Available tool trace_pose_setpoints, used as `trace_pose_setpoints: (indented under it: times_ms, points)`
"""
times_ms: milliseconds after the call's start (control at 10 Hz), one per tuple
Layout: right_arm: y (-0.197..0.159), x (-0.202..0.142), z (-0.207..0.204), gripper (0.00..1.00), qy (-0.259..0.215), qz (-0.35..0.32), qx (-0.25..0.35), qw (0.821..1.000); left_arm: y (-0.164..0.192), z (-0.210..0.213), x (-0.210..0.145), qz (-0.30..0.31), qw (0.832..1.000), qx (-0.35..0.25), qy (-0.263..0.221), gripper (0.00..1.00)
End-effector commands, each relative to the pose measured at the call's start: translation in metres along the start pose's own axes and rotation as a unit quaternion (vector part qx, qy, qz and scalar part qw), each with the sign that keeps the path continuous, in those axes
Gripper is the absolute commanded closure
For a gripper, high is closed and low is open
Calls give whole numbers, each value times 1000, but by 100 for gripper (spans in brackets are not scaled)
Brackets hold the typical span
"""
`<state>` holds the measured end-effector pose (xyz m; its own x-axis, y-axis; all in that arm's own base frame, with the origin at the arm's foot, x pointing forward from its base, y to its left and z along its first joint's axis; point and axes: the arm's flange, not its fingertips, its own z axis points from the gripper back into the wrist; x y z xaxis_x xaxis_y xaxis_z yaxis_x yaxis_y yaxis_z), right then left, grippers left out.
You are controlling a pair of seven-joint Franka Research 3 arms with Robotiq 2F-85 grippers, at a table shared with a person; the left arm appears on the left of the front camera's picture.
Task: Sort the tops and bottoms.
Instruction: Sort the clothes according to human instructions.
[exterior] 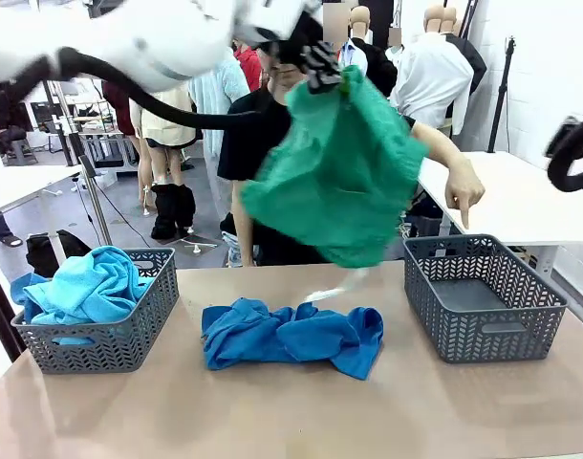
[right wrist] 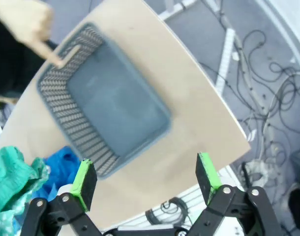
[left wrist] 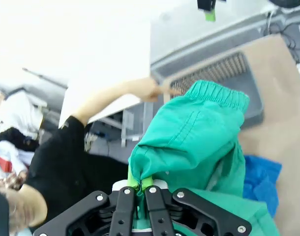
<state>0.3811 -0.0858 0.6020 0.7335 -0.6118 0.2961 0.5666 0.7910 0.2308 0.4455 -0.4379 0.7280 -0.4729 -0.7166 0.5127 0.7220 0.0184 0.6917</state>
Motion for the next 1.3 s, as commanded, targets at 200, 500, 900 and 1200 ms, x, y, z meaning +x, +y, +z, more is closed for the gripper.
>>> trace_pose_setpoints:
  times_ms: [200,500,900,1200]
  points:
    - [-115,-19,-42,0,22,-164,26,986,24,-72,54,-20,993,1,-114,100]
    - [-154,-29,-85,0,58,-237,45,969,25,-145,88,-22,987,-17,-161,100]
    - [-160,-28,-76,0,65,-218,19,974,-33,-248,51,-36,995,-24,-94,100]
    - [-160,-28,-76,0,65,-218,19,974,-75,-265,10,-61,994,-88,-34,100]
